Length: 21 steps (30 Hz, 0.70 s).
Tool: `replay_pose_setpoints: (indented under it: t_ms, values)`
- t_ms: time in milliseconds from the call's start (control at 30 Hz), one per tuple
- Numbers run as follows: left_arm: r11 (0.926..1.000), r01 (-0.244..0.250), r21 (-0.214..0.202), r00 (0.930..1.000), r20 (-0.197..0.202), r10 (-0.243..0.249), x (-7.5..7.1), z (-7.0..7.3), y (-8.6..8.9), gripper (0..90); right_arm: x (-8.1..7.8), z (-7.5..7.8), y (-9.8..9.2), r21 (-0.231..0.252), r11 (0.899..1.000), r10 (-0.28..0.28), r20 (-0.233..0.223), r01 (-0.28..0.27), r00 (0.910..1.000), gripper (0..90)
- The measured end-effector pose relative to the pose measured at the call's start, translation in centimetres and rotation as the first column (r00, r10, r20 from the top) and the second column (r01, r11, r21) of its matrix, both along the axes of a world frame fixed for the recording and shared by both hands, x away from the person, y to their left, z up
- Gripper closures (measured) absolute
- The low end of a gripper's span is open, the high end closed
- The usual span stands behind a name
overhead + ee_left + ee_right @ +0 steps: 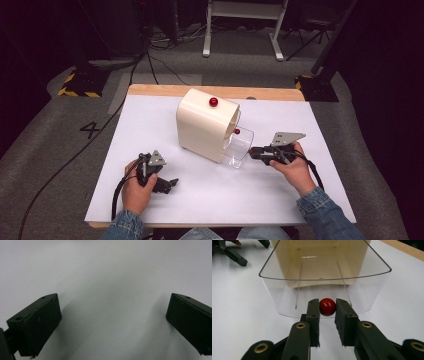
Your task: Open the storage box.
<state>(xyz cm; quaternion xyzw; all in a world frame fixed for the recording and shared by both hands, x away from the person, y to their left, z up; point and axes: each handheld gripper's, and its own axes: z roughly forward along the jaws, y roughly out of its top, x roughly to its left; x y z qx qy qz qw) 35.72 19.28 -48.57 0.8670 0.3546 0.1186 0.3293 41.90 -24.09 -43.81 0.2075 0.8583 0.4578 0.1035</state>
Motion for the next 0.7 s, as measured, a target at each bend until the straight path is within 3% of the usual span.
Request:
replay_pose_setpoints:
  t_ms: [267,533,700]
  values:
    - [1.0,0.002,0.003,1.0,0.0,-0.002,0.0,0.0,0.0,0.0,-1.2,-0.2,-2.4,0.007,1.0,-0.025,-0.017,0.025,0.9995,73.7]
    - [1.0,0.002,0.002,1.0,-0.001,-0.002,0.0,0.0,0.0,0.0,-1.3,-0.9,-2.8,-0.003,0.999,-0.033,-0.041,0.033,0.9986,73.7]
    - [1.0,0.003,0.003,1.0,-0.001,-0.003,0.0,0.0,0.0,0.0,-1.3,-1.6,-3.0,-0.037,0.998,-0.044,-0.054,0.042,0.9976,72.0]
